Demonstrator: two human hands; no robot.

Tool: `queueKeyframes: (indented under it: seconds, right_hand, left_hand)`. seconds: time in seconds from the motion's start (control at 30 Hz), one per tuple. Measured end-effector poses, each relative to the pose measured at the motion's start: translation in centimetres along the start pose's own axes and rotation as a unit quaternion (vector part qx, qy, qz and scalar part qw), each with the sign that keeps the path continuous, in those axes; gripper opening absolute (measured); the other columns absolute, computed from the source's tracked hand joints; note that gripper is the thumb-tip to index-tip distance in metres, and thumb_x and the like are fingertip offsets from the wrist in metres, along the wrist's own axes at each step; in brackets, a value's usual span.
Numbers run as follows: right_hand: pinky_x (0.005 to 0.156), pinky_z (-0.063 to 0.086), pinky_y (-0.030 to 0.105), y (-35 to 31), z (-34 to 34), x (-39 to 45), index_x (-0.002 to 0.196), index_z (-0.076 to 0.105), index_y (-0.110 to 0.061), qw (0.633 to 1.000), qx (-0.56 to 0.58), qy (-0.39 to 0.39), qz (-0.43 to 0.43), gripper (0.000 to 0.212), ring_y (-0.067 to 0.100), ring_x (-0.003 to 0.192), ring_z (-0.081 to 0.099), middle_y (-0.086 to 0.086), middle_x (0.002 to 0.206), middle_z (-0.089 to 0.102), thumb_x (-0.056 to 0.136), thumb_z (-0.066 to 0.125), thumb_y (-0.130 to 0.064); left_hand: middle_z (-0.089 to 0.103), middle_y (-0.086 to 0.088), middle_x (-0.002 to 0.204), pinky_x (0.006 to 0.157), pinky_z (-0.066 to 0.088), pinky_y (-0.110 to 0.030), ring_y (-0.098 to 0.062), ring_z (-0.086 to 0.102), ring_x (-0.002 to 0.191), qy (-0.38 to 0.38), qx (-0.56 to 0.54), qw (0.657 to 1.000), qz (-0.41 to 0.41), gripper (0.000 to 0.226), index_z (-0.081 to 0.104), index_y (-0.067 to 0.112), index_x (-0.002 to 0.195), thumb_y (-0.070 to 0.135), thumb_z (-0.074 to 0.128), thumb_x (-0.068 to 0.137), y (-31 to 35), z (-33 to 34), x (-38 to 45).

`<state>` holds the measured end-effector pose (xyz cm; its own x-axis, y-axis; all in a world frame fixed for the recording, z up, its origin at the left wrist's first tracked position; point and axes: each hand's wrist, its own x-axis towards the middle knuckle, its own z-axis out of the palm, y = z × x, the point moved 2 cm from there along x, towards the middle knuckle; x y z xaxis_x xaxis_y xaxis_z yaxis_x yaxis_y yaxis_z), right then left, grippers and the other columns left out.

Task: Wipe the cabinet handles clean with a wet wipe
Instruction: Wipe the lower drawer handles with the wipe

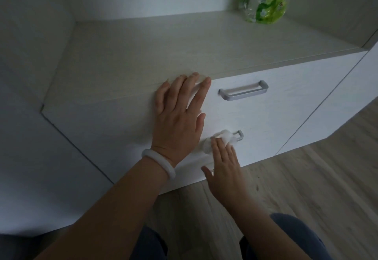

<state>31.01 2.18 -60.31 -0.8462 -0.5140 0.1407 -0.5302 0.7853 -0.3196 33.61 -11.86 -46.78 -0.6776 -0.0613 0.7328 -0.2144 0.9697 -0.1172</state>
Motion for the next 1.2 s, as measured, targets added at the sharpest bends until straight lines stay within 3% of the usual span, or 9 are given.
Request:
queueKeyframes:
  seconds: [0.17, 0.27, 0.37, 0.47, 0.63, 0.73, 0.83, 1.03, 1.2]
  right_hand:
    - [0.117, -0.008, 0.032, 1.8, -0.7, 0.7, 0.154, 0.000, -0.019, 0.998, -0.015, 0.002, 0.057, 0.078, 0.016, 0.145, -0.013, 0.001, 0.161, -0.005, 0.097, 0.042, -0.050]
    - [0.117, -0.008, 0.034, -0.2, 0.1, 0.5, 0.154, 0.000, -0.021, 1.000, 0.006, -0.010, 0.017, 0.079, 0.014, 0.141, -0.018, -0.003, 0.158, -0.010, 0.096, 0.044, -0.051]
    - [0.120, -0.001, 0.037, 1.9, -0.2, 0.3, 0.154, 0.007, -0.019, 0.999, -0.048, -0.004, -0.024, 0.074, 0.014, 0.145, -0.007, -0.002, 0.159, 0.000, 0.097, 0.044, -0.047]
    - [0.121, -0.002, 0.036, 3.5, -1.3, 0.8, 0.154, 0.012, -0.015, 0.998, -0.044, 0.025, 0.042, 0.068, 0.015, 0.148, 0.001, 0.002, 0.161, 0.011, 0.099, 0.038, -0.045]
    - [0.115, -0.007, 0.034, -1.7, 0.0, 1.3, 0.154, 0.009, -0.016, 0.999, -0.005, -0.005, 0.032, 0.061, 0.024, 0.149, -0.001, 0.003, 0.161, 0.001, 0.103, 0.027, -0.044]
    - [0.119, 0.002, 0.040, -0.9, 0.8, 0.9, 0.153, 0.012, -0.014, 0.999, -0.037, -0.001, 0.001, 0.059, 0.026, 0.148, 0.004, 0.004, 0.158, 0.004, 0.103, 0.030, -0.039]
    - [0.119, 0.020, 0.044, 1.5, 0.2, 0.5, 0.150, 0.025, -0.012, 0.994, -0.082, 0.006, -0.065, 0.055, 0.023, 0.146, 0.018, 0.006, 0.156, 0.022, 0.101, 0.034, -0.035]
    - [0.119, 0.017, 0.037, 7.1, -2.4, 2.6, 0.145, 0.039, -0.007, 0.997, -0.063, 0.025, -0.043, 0.059, 0.017, 0.141, 0.034, 0.007, 0.151, 0.036, 0.100, 0.018, -0.038]
    - [0.117, 0.027, 0.040, 6.8, -1.3, 2.3, 0.147, 0.037, -0.007, 0.997, 0.031, 0.066, -0.020, 0.053, 0.021, 0.143, 0.029, 0.007, 0.154, 0.033, 0.101, 0.035, -0.034]
  left_hand:
    - [0.042, -0.005, 0.150, 0.117, 0.009, -0.042, -0.026, 0.034, 0.136, 0.001, -0.004, 1.000, -0.002, 0.070, 0.037, 0.022, 0.149, 0.033, 0.061, 0.084, 0.1, -0.1, 0.0]
    - [0.041, -0.005, 0.151, 0.118, 0.008, -0.042, -0.027, 0.035, 0.137, -0.003, 0.001, 1.000, -0.005, 0.069, 0.037, 0.022, 0.149, 0.034, 0.060, 0.085, 0.2, -0.1, 0.0]
    - [0.040, -0.005, 0.152, 0.118, 0.008, -0.043, -0.026, 0.033, 0.138, -0.008, 0.005, 1.000, 0.002, 0.071, 0.035, 0.023, 0.150, 0.034, 0.061, 0.085, -0.1, -0.1, -0.1]
    - [0.041, -0.005, 0.151, 0.118, 0.009, -0.043, -0.026, 0.033, 0.137, -0.002, 0.002, 1.000, 0.000, 0.071, 0.037, 0.022, 0.150, 0.034, 0.062, 0.084, 0.0, 0.0, 0.0]
    - [0.042, -0.006, 0.150, 0.118, 0.009, -0.044, -0.027, 0.033, 0.137, 0.002, -0.009, 1.000, -0.014, 0.069, 0.039, 0.022, 0.148, 0.035, 0.060, 0.084, 0.4, 0.0, 0.0]
    - [0.041, -0.005, 0.151, 0.118, 0.010, -0.044, -0.026, 0.033, 0.137, -0.002, -0.005, 1.000, -0.005, 0.069, 0.038, 0.022, 0.149, 0.033, 0.060, 0.085, 0.2, 0.0, 0.0]
    - [0.039, -0.004, 0.152, 0.117, 0.011, -0.044, -0.026, 0.033, 0.138, -0.005, 0.002, 1.000, 0.002, 0.069, 0.036, 0.022, 0.150, 0.033, 0.058, 0.086, 0.0, -0.1, 0.0]
    - [0.042, -0.004, 0.151, 0.118, 0.011, -0.043, -0.025, 0.034, 0.137, 0.009, -0.008, 1.000, -0.001, 0.068, 0.039, 0.022, 0.148, 0.032, 0.060, 0.085, 0.1, -0.1, -0.1]
    - [0.043, -0.005, 0.150, 0.117, 0.011, -0.044, -0.026, 0.034, 0.136, 0.014, 0.000, 1.000, -0.004, 0.067, 0.039, 0.022, 0.148, 0.032, 0.058, 0.085, 0.1, 0.2, 0.0]
